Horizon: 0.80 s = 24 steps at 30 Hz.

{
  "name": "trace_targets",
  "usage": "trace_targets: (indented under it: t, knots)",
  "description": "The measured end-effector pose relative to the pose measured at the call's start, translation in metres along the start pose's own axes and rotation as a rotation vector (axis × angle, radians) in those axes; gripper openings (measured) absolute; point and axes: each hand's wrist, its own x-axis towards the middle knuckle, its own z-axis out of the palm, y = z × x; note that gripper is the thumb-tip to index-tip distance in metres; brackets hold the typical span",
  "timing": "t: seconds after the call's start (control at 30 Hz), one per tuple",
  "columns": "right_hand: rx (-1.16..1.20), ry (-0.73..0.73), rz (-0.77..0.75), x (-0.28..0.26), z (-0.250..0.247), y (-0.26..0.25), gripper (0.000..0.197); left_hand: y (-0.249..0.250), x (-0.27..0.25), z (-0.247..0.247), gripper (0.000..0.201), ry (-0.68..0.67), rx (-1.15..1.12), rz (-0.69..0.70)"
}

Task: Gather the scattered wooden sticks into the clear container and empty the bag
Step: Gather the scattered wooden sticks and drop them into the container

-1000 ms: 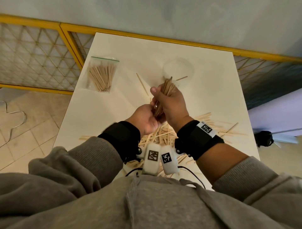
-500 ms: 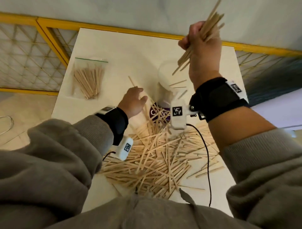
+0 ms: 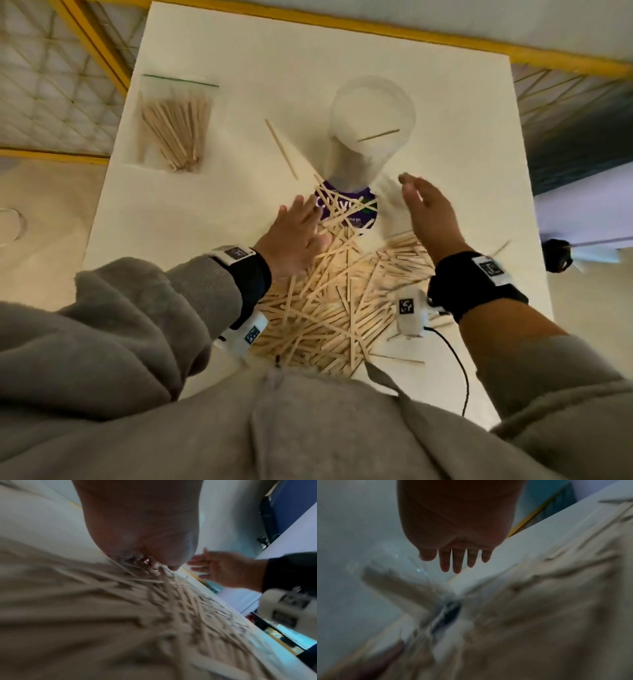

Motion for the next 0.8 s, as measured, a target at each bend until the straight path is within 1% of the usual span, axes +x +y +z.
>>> trace_targets:
  t: [0.03, 0.07, 0.1, 0.13, 0.2, 0.23, 0.27, 0.3, 0.33, 0.37, 0.43, 0.47, 0.5, 0.53, 0.6, 0.63, 0.67, 0.73, 0.8]
  knots:
    - [-0.156, -0.144, -0.077, -0.008, 0.009, 0.009, 0.044, 0.008, -0.005, 0.006, 0.062, -0.018, -0.038, 0.008]
    - [-0.291, -0.242, -0.198, -0.018, 0.020, 0.017, 0.049, 0.017, -0.013, 0.012, 0.062, -0.040, -0.138, -0.004]
    - [-0.407, -0.291, -0.301, -0.025, 0.031, 0.024, 0.052, 0.026, -0.019, 0.015, 0.061, -0.055, -0.269, -0.022]
    - [-0.490, -0.325, -0.365, -0.034, 0.038, 0.026, 0.056, 0.034, -0.025, 0.016, 0.061, -0.069, -0.397, -0.036]
    - [-0.525, -0.398, -0.357, -0.057, 0.043, 0.022, 0.063, 0.046, -0.041, 0.012, 0.058, -0.070, -0.599, -0.060]
    - [-0.516, -0.405, -0.373, -0.071, 0.039, 0.019, 0.064, 0.046, -0.050, 0.008, 0.056, -0.050, -0.660, -0.069]
    - [-0.520, -0.389, -0.387, -0.082, 0.034, 0.022, 0.069, 0.043, -0.060, 0.001, 0.056, -0.026, -0.676, -0.073]
    - [-0.554, -0.382, -0.395, -0.094, 0.028, 0.028, 0.082, 0.036, -0.070, -0.006, 0.058, -0.005, -0.628, -0.074]
    - [-0.593, -0.397, -0.417, -0.110, 0.021, 0.036, 0.097, 0.026, -0.082, -0.009, 0.065, -0.007, -0.515, -0.074]
    - [-0.658, -0.428, -0.464, -0.124, 0.015, 0.045, 0.108, 0.014, -0.097, -0.011, 0.078, -0.036, -0.351, -0.071]
    - [-0.840, -0.531, -0.599, -0.148, 0.013, 0.070, 0.115, -0.017, -0.124, -0.008, 0.109, -0.138, -0.027, -0.050]
    - [-0.901, -0.590, -0.654, -0.162, 0.017, 0.080, 0.116, -0.033, -0.142, 0.001, 0.120, -0.182, 0.092, -0.046]
    - [-0.932, -0.626, -0.700, -0.171, 0.023, 0.088, 0.114, -0.044, -0.158, 0.013, 0.126, -0.194, 0.183, -0.032]
    - [-0.921, -0.624, -0.737, -0.179, 0.030, 0.092, 0.109, -0.052, -0.172, 0.027, 0.128, -0.179, 0.248, 0.010]
    - [-0.870, -0.576, -0.707, -0.182, 0.046, 0.088, 0.103, -0.058, -0.193, 0.058, 0.119, -0.113, 0.294, 0.122]
    - [-0.866, -0.527, -0.675, -0.177, 0.054, 0.083, 0.104, -0.058, -0.196, 0.070, 0.113, -0.077, 0.289, 0.144]
    - [-0.876, -0.479, -0.634, -0.171, 0.061, 0.075, 0.105, -0.054, -0.196, 0.078, 0.110, -0.058, 0.274, 0.135]
    - [-0.866, -0.408, -0.580, -0.157, 0.069, 0.059, 0.106, -0.041, -0.184, 0.081, 0.117, -0.005, 0.211, 0.056]
    - [-0.877, -0.397, -0.552, -0.143, 0.068, 0.043, 0.109, -0.029, -0.165, 0.074, 0.125, 0.058, 0.156, -0.015]
